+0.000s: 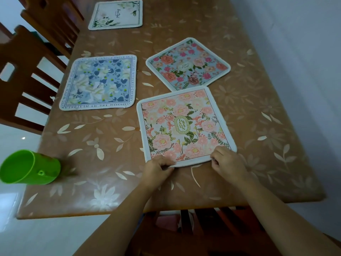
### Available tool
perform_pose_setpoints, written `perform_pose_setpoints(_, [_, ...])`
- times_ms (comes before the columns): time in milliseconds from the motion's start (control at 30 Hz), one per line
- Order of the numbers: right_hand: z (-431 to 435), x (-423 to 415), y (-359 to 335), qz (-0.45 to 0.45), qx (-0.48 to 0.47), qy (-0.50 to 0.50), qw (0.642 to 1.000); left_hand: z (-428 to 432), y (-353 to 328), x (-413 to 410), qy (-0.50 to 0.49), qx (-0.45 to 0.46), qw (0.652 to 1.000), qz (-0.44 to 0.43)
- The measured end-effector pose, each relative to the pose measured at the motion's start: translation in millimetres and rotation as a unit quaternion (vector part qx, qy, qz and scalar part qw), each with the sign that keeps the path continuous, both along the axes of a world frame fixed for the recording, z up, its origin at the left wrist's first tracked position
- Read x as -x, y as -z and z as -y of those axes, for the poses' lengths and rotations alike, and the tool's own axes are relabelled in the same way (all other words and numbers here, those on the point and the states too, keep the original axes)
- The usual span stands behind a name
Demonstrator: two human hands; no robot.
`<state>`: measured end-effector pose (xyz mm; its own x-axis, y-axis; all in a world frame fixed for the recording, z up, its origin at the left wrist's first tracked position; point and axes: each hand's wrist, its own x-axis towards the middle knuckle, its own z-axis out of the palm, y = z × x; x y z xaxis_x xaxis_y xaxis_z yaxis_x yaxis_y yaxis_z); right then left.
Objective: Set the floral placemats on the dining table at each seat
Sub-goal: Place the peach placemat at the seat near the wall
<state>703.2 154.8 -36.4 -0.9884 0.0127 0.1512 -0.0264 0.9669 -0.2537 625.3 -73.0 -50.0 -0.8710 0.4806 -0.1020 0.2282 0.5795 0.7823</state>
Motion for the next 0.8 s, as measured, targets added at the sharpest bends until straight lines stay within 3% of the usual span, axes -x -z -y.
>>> perform_pose_setpoints(300, [5, -42, 0, 0.054, 0.011, -0.072, 0.996, 19, 4, -30, 0.089, 0.041, 0.994, -0.045])
perform_pose_setpoints(567, [6, -59, 2, 0.078, 0.021, -0.07, 0.994, 23, 4, -41, 0.169, 0.071, 0.974, -0.132])
perform_pose_setpoints(800, [-8, -65, 5, 0.125, 0.02, -0.027, 0.992, 29, 7, -39, 0.137, 0.095, 0.98, -0.107])
